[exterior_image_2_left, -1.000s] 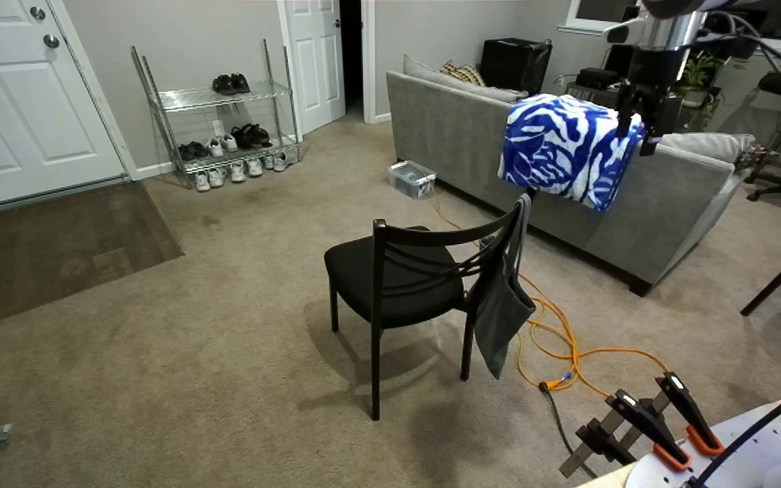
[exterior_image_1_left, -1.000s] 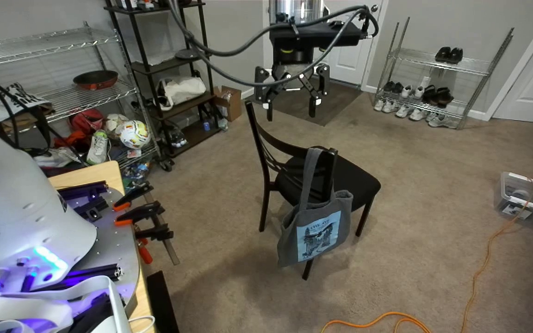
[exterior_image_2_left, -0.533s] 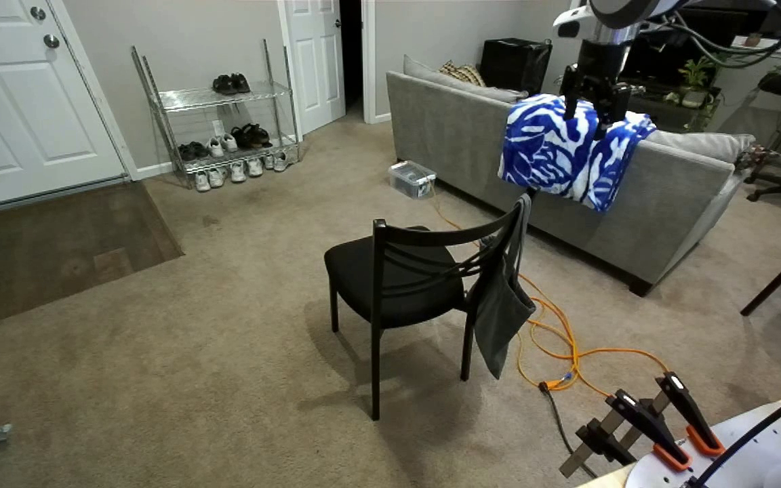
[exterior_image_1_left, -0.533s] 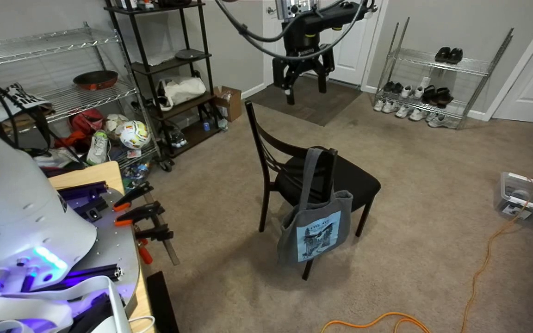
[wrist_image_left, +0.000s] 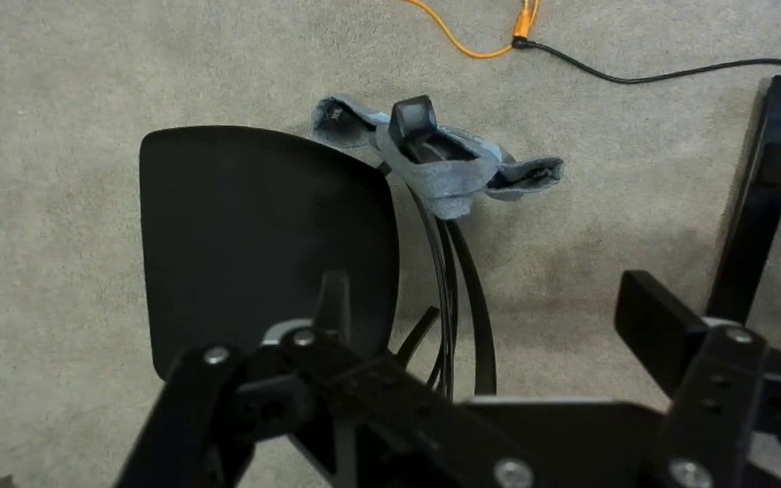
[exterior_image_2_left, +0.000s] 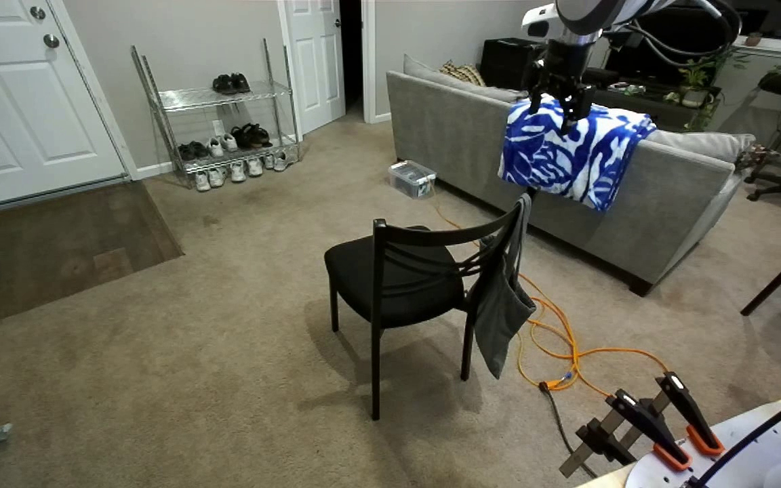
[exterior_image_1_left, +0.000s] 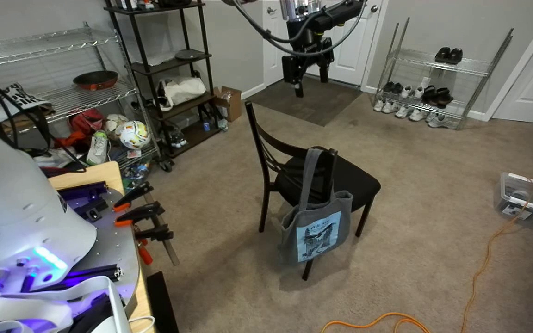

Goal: Move the bag from the right side of the chair to the left side

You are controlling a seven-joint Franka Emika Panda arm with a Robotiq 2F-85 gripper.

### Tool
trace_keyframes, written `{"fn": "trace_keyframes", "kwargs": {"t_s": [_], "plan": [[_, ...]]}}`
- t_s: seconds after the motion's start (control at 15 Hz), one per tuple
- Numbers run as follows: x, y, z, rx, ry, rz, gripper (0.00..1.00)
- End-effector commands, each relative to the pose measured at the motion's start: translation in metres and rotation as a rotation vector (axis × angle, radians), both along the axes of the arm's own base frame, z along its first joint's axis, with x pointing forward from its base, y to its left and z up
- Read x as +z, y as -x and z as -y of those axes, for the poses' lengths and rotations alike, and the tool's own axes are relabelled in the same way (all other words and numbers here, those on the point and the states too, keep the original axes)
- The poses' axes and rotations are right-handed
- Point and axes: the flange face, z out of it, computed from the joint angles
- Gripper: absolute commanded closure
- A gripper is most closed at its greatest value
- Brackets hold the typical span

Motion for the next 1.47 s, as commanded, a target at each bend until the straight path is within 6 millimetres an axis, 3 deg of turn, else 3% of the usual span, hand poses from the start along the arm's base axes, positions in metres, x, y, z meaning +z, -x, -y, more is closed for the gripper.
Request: {"fn": "trace_keyframes", "kwargs": {"t_s": [0.0, 0.47, 0.67, 0.93, 1.4], "plan": [[-0.001, -0.001, 0.0, -0.002, -0.001, -0.003, 0.0], [-0.006, 0.001, 0.0, 0.028, -0.003, -0.011, 0.0], [-0.032, -0.007, -0.008, 0.113, -0.088, -0.087, 0.0], [-0.081, -0.018, -0.02, 0.224, -0.219, -0.233, 0.0], [-0.126, -0.028, 0.007, 0.222, -0.213, -0.575, 0.0]]}}
